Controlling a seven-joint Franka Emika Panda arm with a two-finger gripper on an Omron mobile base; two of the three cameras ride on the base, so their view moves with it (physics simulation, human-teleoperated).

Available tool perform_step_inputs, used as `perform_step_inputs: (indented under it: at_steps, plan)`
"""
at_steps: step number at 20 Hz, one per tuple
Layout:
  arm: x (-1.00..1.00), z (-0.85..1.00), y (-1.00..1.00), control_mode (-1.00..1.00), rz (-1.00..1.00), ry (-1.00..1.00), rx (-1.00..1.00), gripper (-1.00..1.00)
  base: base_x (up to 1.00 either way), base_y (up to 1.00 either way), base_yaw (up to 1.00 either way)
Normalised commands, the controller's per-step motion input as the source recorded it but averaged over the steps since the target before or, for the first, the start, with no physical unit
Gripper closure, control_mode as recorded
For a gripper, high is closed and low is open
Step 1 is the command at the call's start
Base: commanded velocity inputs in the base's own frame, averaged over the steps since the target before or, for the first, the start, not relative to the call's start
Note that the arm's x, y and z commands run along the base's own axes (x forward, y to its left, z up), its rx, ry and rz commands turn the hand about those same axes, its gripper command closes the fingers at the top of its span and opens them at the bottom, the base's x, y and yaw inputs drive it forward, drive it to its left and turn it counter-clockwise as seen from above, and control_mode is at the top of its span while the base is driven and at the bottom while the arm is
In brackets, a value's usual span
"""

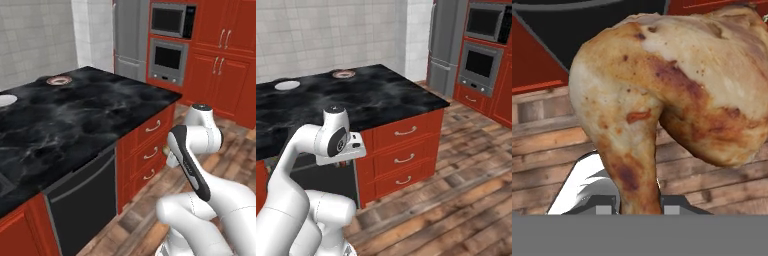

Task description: Take the chicken drumsticks from the pan and place one on each plate on the dining counter.

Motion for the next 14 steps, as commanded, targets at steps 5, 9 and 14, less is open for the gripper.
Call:
perform_step_inputs:
  at_steps: [5, 9, 14]
  plan:
    - [0.0, 0.0, 0.0, 1.0, 0.0, 0.0, 0.0, 1.0, 0.78, -0.56, 0.0]
    - [0.0, 0.0, 0.0, 1.0, 0.0, 0.0, 0.0, 1.0, 0.78, -0.57, 0.0]
    - [0.0, 0.0, 0.0, 1.0, 0.0, 0.0, 0.0, 1.0, 0.8, -0.58, 0.0]
